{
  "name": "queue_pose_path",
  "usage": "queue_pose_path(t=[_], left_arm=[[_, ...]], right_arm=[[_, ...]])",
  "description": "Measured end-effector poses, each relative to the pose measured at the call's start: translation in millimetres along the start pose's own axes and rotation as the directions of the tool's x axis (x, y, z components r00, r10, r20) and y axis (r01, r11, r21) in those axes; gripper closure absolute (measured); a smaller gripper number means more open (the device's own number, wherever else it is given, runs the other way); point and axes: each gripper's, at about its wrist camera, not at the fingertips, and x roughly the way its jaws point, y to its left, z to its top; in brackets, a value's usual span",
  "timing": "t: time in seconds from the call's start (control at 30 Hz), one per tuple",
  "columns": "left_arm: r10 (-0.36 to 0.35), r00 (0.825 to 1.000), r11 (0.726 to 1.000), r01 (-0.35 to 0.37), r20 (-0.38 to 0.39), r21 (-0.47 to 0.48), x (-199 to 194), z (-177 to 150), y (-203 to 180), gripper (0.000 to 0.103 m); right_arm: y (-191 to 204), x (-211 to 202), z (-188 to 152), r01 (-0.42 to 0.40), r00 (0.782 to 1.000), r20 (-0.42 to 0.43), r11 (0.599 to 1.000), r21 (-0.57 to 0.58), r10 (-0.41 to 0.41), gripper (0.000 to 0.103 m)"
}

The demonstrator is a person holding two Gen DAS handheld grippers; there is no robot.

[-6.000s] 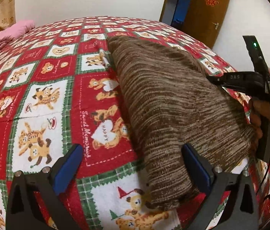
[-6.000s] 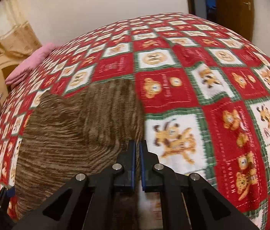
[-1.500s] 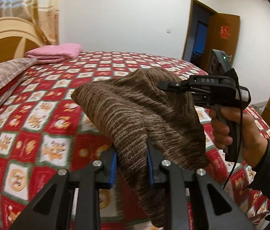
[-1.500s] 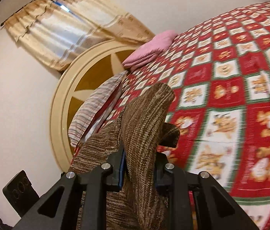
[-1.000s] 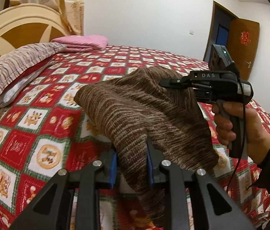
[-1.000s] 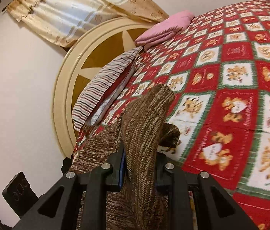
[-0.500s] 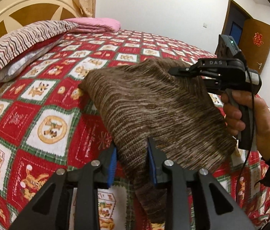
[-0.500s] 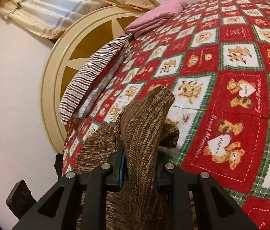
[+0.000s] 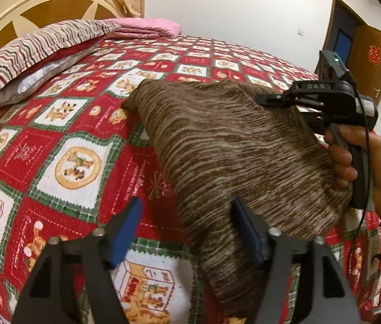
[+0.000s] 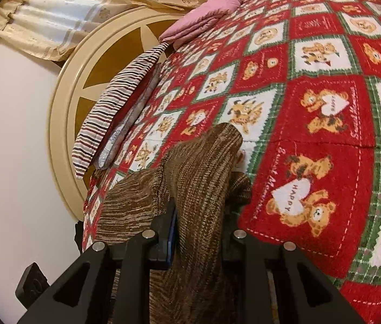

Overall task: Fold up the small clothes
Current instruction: 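Lift the sweater with the left tool and carry it toward the pillow, then lower the sweater onto the quilt and open the left tool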

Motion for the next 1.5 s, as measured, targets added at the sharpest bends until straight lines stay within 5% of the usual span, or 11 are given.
queue_pose_path(t=[0.17, 0.33, 0.43, 0.63, 0.73, 0.93, 1.03, 1.1, 1.2, 1.4, 1.5], left_arm=[[0.016, 1.0, 1.0, -0.016, 0.005, -0.014, -5, 1, 3, 0.024], [0.081, 0.99, 0.996, -0.085, 0.118, 0.031, -32, 12, 0, 0.019], [0.128, 0.976, 0.989, -0.139, 0.175, 0.05, -36, 25, 4, 0.006], [0.251, 0.946, 0.961, -0.269, 0.207, 0.06, -3, 51, 18, 0.006], [0.319, 0.926, 0.935, -0.342, 0.202, 0.091, 13, 54, 17, 0.005], [0.337, 0.924, 0.932, -0.355, 0.178, 0.079, 22, 49, 20, 0.003], [0.357, 0.918, 0.924, -0.374, 0.172, 0.083, 18, 49, 18, 0.0], [0.411, 0.897, 0.896, -0.43, 0.166, 0.107, 22, 47, 16, 0.0], [0.394, 0.909, 0.909, -0.407, 0.138, 0.088, 32, 43, 21, 0.0], [0.372, 0.922, 0.926, -0.376, 0.111, 0.025, 22, 37, 29, 0.0], [0.342, 0.935, 0.94, -0.341, 0.093, -0.032, 5, 22, 32, 0.0]], right_arm=[[-2, -3, -7, 0.047, 0.999, -0.005, 0.999, -0.013, -0.047, 0.067], [-5, -18, -18, 0.075, 0.997, 0.008, 0.997, -0.034, -0.075, 0.062], [1, -37, -30, 0.105, 0.994, 0.024, 0.992, -0.063, -0.104, 0.062], [22, -74, -71, 0.059, 0.998, 0.016, 0.991, -0.119, -0.058, 0.062], [26, -79, -96, 0.124, 0.991, -0.025, 0.981, -0.146, -0.129, 0.062], [38, -88, -131, 0.213, 0.971, -0.055, 0.946, -0.246, -0.233, 0.091], [45, -97, -137, 0.241, 0.964, -0.036, 0.926, -0.291, -0.262, 0.095], [49, -106, -140, 0.261, 0.958, -0.032, 0.918, -0.299, -0.283, 0.095], [37, -96, -140, 0.331, 0.934, -0.03, 0.891, -0.31, -0.357, 0.095], [13, -104, -136, 0.23, 0.972, -0.012, 0.954, -0.191, -0.236, 0.092], [21, -117, -142, 0.282, 0.959, 0.028, 0.944, -0.169, -0.281, 0.071]])
